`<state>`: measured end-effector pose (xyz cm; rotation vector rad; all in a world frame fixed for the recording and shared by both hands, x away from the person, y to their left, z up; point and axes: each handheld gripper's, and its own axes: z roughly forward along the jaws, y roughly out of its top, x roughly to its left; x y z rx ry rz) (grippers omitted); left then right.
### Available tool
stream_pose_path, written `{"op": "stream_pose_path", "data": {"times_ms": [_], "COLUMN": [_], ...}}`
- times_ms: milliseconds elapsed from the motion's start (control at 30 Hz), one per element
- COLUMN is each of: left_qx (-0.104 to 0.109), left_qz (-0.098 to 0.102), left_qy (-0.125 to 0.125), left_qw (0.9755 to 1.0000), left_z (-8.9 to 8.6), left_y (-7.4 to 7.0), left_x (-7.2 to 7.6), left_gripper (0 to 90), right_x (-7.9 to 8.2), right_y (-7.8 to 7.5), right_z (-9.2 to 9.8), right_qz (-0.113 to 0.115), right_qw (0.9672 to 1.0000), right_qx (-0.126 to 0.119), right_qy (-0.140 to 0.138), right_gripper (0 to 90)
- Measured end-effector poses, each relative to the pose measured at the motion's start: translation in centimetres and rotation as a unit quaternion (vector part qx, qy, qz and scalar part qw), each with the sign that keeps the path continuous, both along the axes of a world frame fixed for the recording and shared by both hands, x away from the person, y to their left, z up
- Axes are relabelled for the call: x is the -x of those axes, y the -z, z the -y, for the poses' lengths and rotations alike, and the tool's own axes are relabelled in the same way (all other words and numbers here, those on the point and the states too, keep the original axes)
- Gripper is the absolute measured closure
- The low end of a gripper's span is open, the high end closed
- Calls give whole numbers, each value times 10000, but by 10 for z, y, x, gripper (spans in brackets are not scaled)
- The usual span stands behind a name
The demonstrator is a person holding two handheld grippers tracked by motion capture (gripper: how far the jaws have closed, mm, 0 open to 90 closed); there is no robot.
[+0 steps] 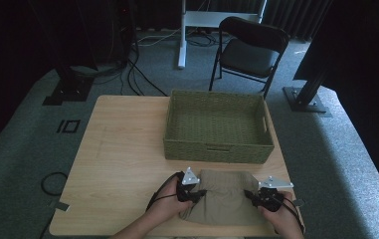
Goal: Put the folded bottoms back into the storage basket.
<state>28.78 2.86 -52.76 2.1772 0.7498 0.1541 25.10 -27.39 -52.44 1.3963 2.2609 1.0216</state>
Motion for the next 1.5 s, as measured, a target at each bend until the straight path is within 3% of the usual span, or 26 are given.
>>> {"op": "stream_pose_path", "data": {"times_ms": [533,800,1100,1500], "left_qx": [254,271,386,491], "left_qz": [162,284,419,639], "left_qy": [-62,-31,-16,-46], "left_qw": [9995,9992,9984,9967], "left_z": [-9,-10,-14,-15], "left_y": [-31,-50,-82,-113], "left_x": [-10,-18,-33,-55], "left_gripper": [718,718,721,726], "right_x": [-10,-15,-26,-44], "right_y": [-41,-56,-83,-111], "right_z": [-1,1,4,4], "right_qz": [377,499,770,1090], "right_qw": [9990,9982,9952,9915], "right_qx": [-254,-336,-588,-709], "right_qy": [-38,-62,-120,-69], "right_gripper": [797,797,796,795]}}
